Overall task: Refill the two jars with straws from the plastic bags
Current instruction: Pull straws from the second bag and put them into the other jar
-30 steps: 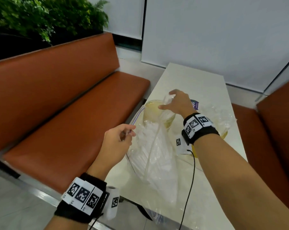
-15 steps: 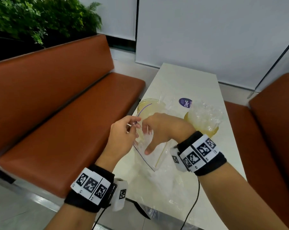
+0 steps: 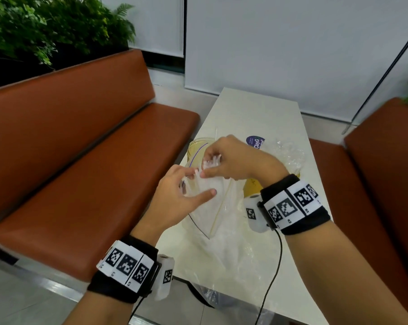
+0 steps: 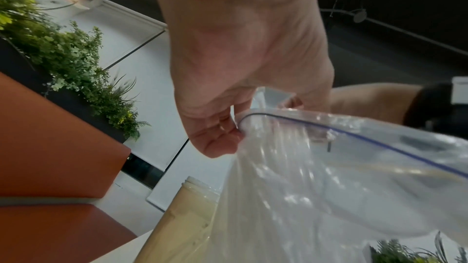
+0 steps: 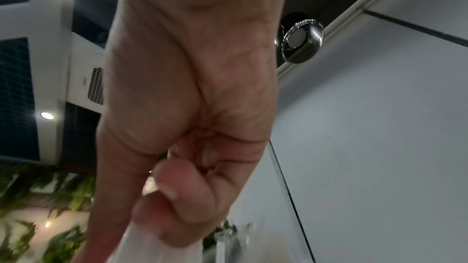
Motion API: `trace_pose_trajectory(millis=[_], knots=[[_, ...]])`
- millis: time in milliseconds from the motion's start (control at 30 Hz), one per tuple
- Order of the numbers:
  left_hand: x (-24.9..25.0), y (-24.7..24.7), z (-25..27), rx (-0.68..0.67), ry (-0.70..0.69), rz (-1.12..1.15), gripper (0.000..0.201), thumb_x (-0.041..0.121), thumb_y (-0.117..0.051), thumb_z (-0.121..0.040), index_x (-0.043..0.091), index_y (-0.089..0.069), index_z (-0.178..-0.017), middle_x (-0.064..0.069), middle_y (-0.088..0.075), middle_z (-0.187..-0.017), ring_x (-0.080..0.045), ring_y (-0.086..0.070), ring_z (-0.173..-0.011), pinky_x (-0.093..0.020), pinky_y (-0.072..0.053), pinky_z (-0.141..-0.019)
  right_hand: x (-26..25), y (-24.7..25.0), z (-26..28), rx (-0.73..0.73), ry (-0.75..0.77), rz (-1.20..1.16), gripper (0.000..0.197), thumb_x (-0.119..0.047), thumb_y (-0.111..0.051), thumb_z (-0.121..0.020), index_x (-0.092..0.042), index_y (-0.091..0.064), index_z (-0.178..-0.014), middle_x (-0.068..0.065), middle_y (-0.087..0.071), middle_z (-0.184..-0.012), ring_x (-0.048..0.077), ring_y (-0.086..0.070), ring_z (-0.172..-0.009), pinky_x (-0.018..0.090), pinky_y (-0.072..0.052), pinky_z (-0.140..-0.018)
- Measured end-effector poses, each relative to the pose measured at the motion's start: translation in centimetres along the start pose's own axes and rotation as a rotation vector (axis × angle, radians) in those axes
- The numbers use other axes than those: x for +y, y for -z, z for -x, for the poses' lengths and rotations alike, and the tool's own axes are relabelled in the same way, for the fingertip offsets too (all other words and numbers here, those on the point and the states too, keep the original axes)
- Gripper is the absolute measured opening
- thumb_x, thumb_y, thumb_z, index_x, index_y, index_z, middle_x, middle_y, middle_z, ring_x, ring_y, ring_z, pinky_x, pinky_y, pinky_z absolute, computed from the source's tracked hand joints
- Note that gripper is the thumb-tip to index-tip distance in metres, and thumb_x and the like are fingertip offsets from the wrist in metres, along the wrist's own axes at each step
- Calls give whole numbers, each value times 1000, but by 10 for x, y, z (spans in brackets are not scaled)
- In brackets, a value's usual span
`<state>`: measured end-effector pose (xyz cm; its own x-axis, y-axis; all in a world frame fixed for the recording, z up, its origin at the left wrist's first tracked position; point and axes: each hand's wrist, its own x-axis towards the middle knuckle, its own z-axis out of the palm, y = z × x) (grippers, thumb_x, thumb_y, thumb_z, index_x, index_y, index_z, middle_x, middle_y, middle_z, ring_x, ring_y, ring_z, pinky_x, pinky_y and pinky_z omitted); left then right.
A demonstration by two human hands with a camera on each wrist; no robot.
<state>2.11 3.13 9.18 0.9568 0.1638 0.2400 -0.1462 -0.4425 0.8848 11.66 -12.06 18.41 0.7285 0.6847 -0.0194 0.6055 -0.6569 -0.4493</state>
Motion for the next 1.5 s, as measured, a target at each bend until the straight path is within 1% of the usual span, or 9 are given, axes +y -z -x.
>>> trace_pose_trajectory(millis=[200, 400, 500, 633, 800, 967, 1100, 1333, 1500], knots=[[1, -15, -7, 3, 61, 111, 83, 63, -92, -49, 33, -60, -119, 15, -68, -111, 0, -65, -105, -23, -54, -84, -35, 17, -10, 68, 187, -9, 24, -35, -83, -83, -13, -77, -90, -2, -71, -83, 9, -66, -63, 18, -49, -50], [0, -28, -10, 113, 141, 233, 24, 27, -84, -79, 21, -71, -98, 3, -76, -90, -8, -72, -82, -35, -61, -75, -29, -11, -20, 138, 189, -236, 25, -29, -84, -81, -11, -76, -97, 5, -74, -92, 20, -69, -84, 38, -59, -75], [-7, -28, -14, 131, 189, 235, 28, 29, -79, -83, 22, -68, -108, 3, -75, -94, -9, -72, -84, -33, -61, -76, -28, -18, -15, 314, 171, -522, 42, -25, -90, -76, -14, -73, -112, 2, -70, -96, -1, -61, -65, 13, -46, -59], [-9, -25, -14, 130, 208, 271, 28, 29, -77, -85, 23, -69, -111, 6, -76, -99, -9, -73, -89, -31, -59, -78, -30, -24, -15, 732, 79, -700, 44, -41, -91, -70, -20, -72, -104, 0, -71, -92, 7, -58, -63, 21, -51, -62], [-2, -22, -15, 95, 128, 248, 19, 23, -68, -90, 23, -63, -109, 11, -70, -100, -8, -69, -92, -26, -59, -80, -23, -53, -14, 254, -51, -608, 84, -47, -95, -60, -26, -57, -133, -13, -69, -111, 5, -67, -105, 27, -55, -93], [-3, -18, -13, 118, 96, 351, 24, 33, -67, -79, 24, -60, -100, 14, -63, -95, 5, -63, -86, -28, -57, -85, -25, -88, -22, 353, -22, -524, 22, -28, -79, -88, -29, -62, -73, -14, -62, -64, -2, -59, -60, 13, -44, -61], [-18, -11, -17, 16, 121, 136, 49, 34, -80, -62, 21, -66, -107, 2, -73, -98, -13, -70, -94, -37, -62, -79, -34, -90, -25, 435, 11, -635, 13, -23, -68, -97, -11, -66, -96, 3, -76, -74, 8, -73, -72, 17, -54, -70], [-22, 0, -17, 2, 183, -31, 87, 72, -82, -44, 5, -65, -97, -3, -62, -95, -21, -54, -81, -37, -48, -69, -55, -66, -43, 649, 21, -689, 17, -27, -62, -100, -13, -58, -92, 8, -59, -64, 11, -54, -48, 25, -48, -48], [-24, 7, -14, 12, 102, -135, 99, 91, -68, -37, 4, -64, -85, 3, -46, -80, -10, -34, -66, -23, -31, -58, -80, -21, -58, 781, 94, -703, 21, -26, -64, -99, -9, -57, -89, 9, -58, -61, 18, -55, -44, 31, -48, -43]])
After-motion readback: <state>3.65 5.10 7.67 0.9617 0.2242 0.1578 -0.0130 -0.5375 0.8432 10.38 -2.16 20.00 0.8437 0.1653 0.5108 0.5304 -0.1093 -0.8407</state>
